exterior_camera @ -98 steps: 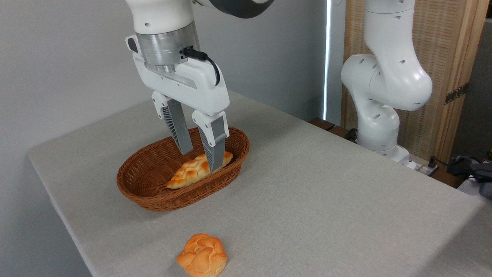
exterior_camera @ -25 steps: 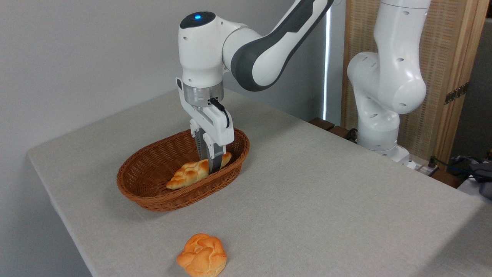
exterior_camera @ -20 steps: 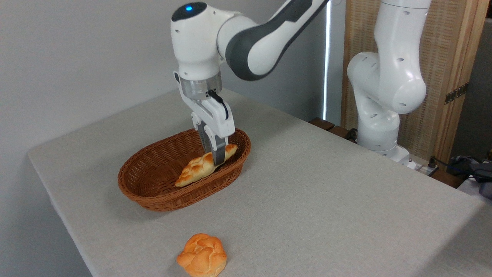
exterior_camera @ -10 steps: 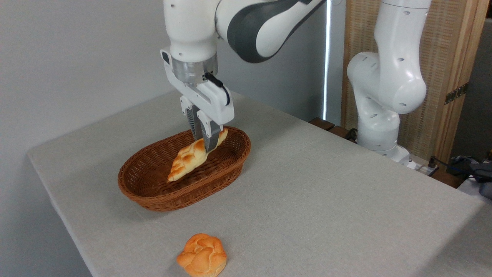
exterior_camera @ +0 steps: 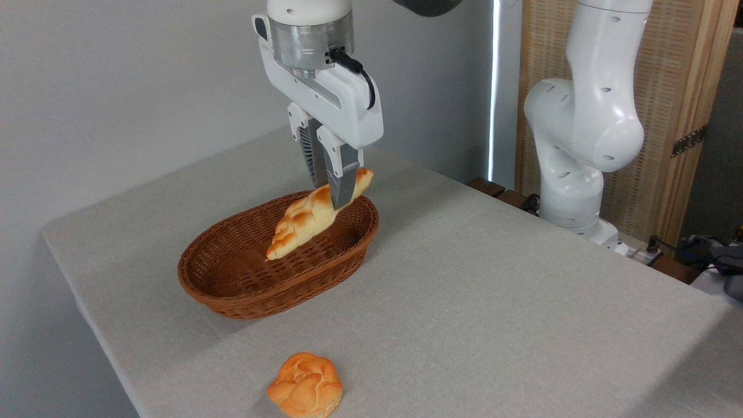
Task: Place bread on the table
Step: 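Carry the loaf beside the basket and lower it onto the table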
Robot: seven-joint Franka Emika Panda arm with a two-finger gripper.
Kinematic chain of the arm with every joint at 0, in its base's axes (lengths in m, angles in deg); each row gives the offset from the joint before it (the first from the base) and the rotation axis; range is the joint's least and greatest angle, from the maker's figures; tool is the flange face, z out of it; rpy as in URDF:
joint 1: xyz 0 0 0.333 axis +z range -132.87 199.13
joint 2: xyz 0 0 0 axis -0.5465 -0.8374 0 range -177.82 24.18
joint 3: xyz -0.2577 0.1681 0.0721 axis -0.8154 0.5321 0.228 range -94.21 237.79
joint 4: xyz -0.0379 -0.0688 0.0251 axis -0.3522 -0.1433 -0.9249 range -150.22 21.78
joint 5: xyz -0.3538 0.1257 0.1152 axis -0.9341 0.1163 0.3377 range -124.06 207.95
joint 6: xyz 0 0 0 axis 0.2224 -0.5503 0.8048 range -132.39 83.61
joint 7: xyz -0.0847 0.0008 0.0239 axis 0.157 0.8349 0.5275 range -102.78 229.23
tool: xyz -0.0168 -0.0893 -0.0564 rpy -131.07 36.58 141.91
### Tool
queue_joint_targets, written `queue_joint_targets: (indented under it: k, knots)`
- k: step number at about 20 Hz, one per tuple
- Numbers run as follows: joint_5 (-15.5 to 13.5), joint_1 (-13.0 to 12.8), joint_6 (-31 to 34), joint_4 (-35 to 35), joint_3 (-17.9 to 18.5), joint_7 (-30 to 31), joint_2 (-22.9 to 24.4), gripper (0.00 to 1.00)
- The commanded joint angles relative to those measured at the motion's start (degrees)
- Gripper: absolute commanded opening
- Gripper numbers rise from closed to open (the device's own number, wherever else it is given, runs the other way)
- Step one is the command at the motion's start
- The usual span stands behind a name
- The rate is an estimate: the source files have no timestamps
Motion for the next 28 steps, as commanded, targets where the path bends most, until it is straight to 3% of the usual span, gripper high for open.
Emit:
queue_joint_targets:
  k: [1,8,14,16,18,22,28]
  knots:
    - [7.4,-0.2,1.4,0.7,0.3,-2.7,0.0,0.44]
    - [12.3,0.0,2.0,-1.3,5.1,-6.6,-1.4,0.49]
    - [14.0,-0.1,2.2,-6.8,5.2,-6.3,-2.3,0.78]
    - [13.9,-0.2,2.1,-7.8,5.2,-6.0,-2.5,0.8]
    - [13.9,-0.2,2.0,-7.9,5.2,-5.8,-3.1,0.91]
    - [13.6,-0.2,1.8,-7.4,5.2,-5.8,-3.0,1.0]
    - [14.4,-0.1,2.2,-7.3,4.7,-6.3,-2.7,1.0]
